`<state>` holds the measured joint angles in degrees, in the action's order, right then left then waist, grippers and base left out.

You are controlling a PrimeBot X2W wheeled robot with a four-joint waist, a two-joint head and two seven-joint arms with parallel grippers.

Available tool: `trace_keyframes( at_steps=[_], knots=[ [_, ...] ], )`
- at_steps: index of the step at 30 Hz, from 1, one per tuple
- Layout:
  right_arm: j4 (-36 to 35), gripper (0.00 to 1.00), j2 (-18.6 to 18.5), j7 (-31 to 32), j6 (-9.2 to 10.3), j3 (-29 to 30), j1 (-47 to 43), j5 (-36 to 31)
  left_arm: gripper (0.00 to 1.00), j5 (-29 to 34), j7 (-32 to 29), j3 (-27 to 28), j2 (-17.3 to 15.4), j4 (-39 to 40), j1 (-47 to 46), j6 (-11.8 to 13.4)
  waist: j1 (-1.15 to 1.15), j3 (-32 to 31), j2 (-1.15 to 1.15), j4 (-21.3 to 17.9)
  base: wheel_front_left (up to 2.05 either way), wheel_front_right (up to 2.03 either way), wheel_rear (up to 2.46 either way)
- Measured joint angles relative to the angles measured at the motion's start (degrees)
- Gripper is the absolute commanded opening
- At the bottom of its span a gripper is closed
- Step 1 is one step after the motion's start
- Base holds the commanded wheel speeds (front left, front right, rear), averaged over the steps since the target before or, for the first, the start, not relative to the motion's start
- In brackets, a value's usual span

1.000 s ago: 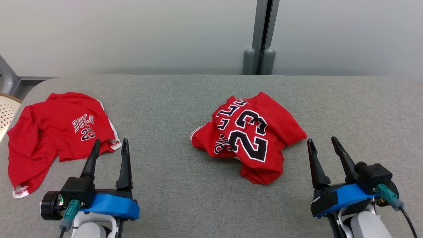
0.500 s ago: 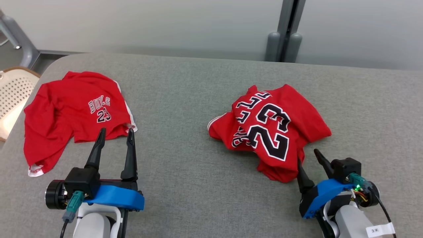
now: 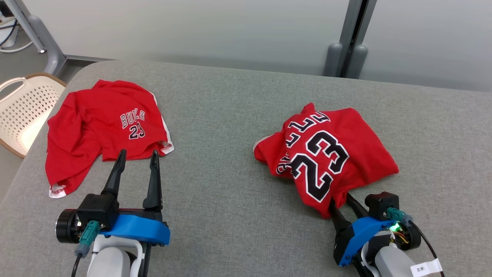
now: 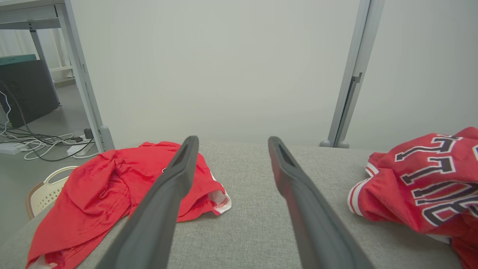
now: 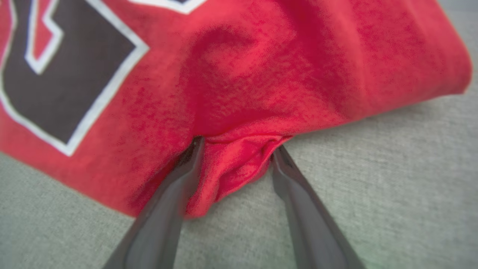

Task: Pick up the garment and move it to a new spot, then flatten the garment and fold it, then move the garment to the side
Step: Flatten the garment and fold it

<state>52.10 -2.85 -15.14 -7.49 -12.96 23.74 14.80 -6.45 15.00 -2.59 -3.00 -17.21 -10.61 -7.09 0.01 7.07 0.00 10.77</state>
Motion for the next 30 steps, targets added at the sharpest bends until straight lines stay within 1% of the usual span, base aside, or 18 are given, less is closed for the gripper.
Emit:
trace_keyframes(
  at_steps=[3,7,15,22,24,27,28,29,30],
  knots=[
    [-1.31,0.00,0.18,0.01,0.00,0.27,-0.37,0.31,1.00,0.00,0.00,0.30,0.00,0.01,0.48,0.00,0.00,-0.41,0.00,-0.39,0.00,0.00,0.00],
    [-6.33,0.00,-0.24,0.02,0.00,4.93,-2.61,-0.56,1.00,0.00,0.00,0.18,0.03,-0.26,1.74,-0.01,0.00,-1.88,0.00,-1.62,0.00,0.00,0.00],
    [-14.57,0.00,-4.94,0.00,0.00,16.41,-11.01,-1.83,1.00,-0.63,0.00,-0.34,0.07,-0.15,3.23,-0.01,0.00,-3.87,0.00,-3.82,0.00,0.00,0.00],
    [-18.51,0.00,-8.27,0.01,0.00,26.83,-15.41,-3.41,1.00,-1.11,-0.01,-0.73,0.10,0.16,3.71,-0.01,0.00,-4.23,0.00,-5.07,0.00,0.00,0.00],
    [-19.26,0.00,-8.39,0.01,0.00,28.55,-16.23,-3.87,1.00,-1.13,0.00,-0.77,0.10,0.30,3.71,-0.01,0.00,-4.19,0.00,-5.12,0.00,0.00,0.00],
    [-20.15,0.00,-7.93,0.01,0.00,29.10,-16.76,-4.76,1.00,-1.13,0.00,-0.60,0.10,0.45,3.74,0.00,-0.01,-4.07,0.00,-5.33,0.00,0.00,0.00],
    [-20.51,0.80,-7.53,0.01,0.00,29.09,-16.79,-5.03,1.00,-1.13,0.00,-0.48,0.10,0.46,3.74,0.00,0.00,-3.99,0.00,-5.40,0.00,0.00,0.00],
    [-21.07,1.00,-6.99,0.01,0.00,29.11,-16.79,-5.19,1.00,-1.13,0.00,-0.38,0.10,0.49,3.74,0.00,-0.01,-3.93,0.00,-5.47,0.00,0.00,0.00],
    [-22.03,1.00,-6.53,0.01,0.00,29.05,-16.77,-5.39,1.00,-1.13,0.00,-0.30,0.10,0.54,3.74,0.00,-0.01,-3.87,0.00,-5.54,0.00,0.00,0.00]
  ],
)
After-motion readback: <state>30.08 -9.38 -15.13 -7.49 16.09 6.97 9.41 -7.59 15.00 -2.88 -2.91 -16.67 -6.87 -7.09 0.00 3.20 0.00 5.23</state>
